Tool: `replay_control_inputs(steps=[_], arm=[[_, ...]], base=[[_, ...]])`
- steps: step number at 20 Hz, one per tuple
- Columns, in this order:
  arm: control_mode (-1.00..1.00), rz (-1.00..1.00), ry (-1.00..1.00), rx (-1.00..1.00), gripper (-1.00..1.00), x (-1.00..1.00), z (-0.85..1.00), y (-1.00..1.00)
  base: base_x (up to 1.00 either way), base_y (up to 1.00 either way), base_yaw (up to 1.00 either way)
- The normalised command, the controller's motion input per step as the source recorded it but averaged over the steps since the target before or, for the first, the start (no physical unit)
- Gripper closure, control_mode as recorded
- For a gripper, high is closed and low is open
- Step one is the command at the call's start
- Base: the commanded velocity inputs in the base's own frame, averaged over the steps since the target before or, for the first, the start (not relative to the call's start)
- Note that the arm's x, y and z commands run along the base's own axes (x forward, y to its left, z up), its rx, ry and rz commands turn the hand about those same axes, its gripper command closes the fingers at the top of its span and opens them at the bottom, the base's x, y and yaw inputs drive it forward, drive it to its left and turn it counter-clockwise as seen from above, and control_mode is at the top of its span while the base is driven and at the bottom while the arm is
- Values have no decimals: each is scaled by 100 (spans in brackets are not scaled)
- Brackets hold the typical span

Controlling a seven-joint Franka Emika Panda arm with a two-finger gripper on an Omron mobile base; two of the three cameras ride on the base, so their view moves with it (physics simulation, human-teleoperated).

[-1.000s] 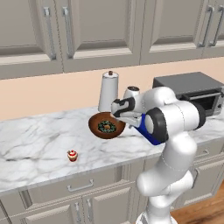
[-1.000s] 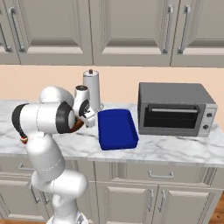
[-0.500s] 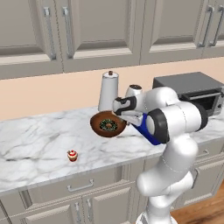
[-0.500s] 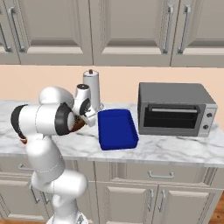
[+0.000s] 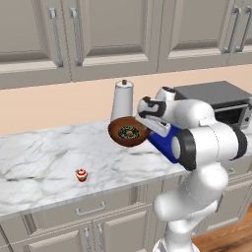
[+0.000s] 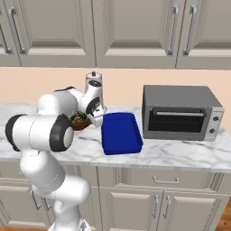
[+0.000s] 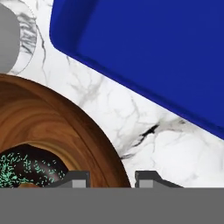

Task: Place the bowl with donut and the cupcake onto the tray.

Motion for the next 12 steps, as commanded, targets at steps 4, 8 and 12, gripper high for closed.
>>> replay_control_inputs(steps=[4,8,12], arm=[[-100,-3,7,0,100,-12,22,-64],[-100,-3,0,1,100,-25,21,-78],[-100,-2,0,4,100,-16,34,-73]], base=[[0,0,0],[0,0,0],[0,0,0]])
